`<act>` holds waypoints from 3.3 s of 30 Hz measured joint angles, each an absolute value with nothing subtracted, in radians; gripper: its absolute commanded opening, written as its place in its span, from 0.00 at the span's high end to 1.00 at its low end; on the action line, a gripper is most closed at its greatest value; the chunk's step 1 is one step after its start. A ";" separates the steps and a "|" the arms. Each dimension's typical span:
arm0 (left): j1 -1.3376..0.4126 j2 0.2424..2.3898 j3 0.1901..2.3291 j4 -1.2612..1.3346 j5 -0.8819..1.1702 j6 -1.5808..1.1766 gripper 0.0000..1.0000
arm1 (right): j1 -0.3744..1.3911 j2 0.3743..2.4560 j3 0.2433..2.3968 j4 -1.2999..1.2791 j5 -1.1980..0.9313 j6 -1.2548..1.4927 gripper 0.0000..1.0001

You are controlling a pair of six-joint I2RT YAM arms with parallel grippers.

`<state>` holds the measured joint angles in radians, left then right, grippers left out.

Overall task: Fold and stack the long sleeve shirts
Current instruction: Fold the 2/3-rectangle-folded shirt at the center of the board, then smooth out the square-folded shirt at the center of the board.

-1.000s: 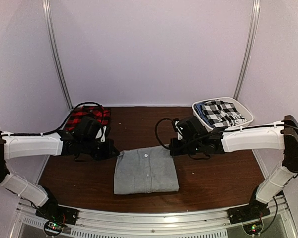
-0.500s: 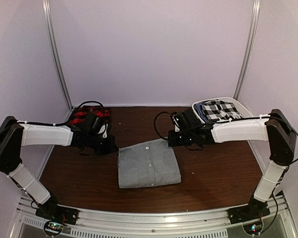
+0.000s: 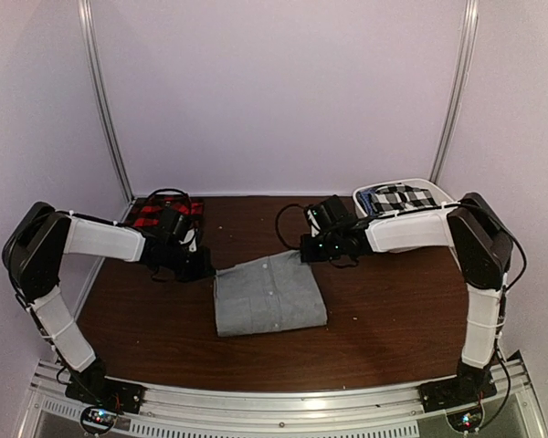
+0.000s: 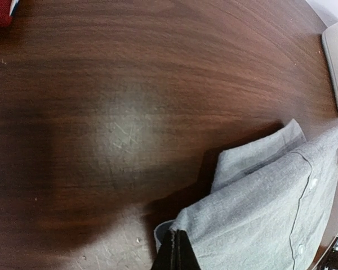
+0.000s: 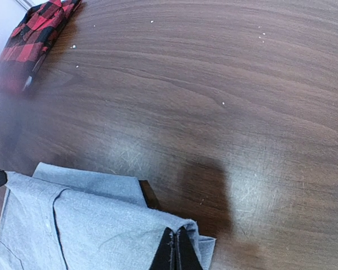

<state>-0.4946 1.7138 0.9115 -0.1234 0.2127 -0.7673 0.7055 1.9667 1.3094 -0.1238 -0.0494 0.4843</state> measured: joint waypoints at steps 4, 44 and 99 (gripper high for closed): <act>-0.483 1.732 0.923 -0.112 0.204 -0.759 1.00 | 0.694 2.006 1.343 -0.115 -0.062 0.472 1.00; -0.721 1.562 0.925 -0.287 0.150 -0.722 0.77 | 0.832 2.122 1.620 -0.213 -0.188 0.421 0.68; -0.805 1.497 0.659 -0.240 0.185 -0.838 0.78 | 0.962 1.916 1.151 -0.210 -0.086 0.525 0.66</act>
